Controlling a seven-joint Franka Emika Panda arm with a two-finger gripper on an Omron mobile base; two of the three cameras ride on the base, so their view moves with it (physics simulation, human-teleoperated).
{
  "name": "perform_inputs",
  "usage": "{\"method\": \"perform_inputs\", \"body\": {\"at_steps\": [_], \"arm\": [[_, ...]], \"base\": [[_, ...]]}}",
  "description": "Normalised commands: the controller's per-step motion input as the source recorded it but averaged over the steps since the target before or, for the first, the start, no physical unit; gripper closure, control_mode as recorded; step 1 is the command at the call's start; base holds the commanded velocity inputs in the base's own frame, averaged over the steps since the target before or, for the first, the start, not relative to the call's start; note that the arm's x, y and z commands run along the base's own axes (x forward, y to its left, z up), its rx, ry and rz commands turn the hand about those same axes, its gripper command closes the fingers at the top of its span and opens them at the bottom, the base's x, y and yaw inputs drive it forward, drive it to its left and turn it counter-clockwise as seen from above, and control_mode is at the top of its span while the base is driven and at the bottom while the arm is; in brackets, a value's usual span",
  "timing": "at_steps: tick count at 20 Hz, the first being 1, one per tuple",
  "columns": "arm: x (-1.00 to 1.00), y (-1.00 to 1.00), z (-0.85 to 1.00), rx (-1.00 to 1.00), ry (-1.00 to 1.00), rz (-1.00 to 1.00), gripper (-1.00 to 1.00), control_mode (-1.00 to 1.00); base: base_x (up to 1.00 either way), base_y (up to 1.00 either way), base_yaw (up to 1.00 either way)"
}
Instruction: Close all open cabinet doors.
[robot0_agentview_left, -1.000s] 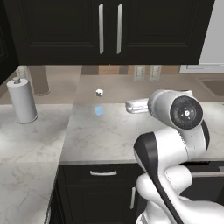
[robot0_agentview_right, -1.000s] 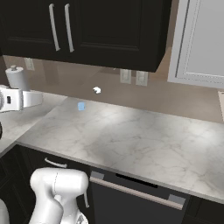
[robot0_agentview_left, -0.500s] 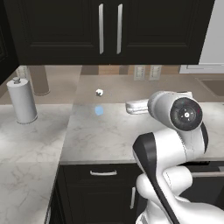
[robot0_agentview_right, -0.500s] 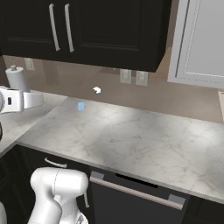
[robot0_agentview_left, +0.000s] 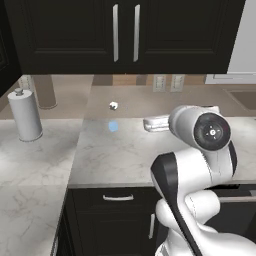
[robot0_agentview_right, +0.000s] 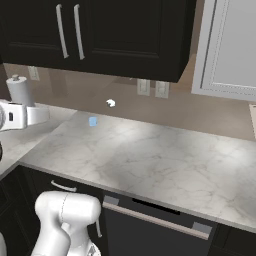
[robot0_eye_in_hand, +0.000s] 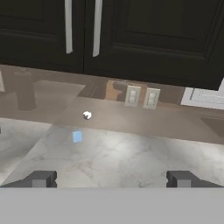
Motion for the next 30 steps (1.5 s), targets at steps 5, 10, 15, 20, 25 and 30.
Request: {"method": "perform_inputs", "body": {"at_steps": [5, 10, 15, 20, 25, 30], "arm": [[-0.11, -0.07, -0.22, 0.00, -0.04, 0.08, -1.00, 1.00], [0.00, 0.00, 0.00, 0.00, 0.00, 0.00, -1.00, 1.00], [0.00, 0.00, 0.00, 0.00, 0.00, 0.00, -1.00, 1.00], [0.00, 0.00, 0.00, 0.00, 0.00, 0.00, -1.00, 1.00], [0.00, 0.00, 0.00, 0.00, 0.00, 0.00, -1.00, 1.00], [0.00, 0.00, 0.00, 0.00, 0.00, 0.00, -1.00, 1.00]], "base": [[-0.05, -0.04, 0.04], [-0.44, -0.31, 0.30], [-0.49, -0.48, 0.36], [-0.35, -0.53, 0.34], [-0.46, -0.44, 0.35], [-0.51, 0.03, 0.24]]}}
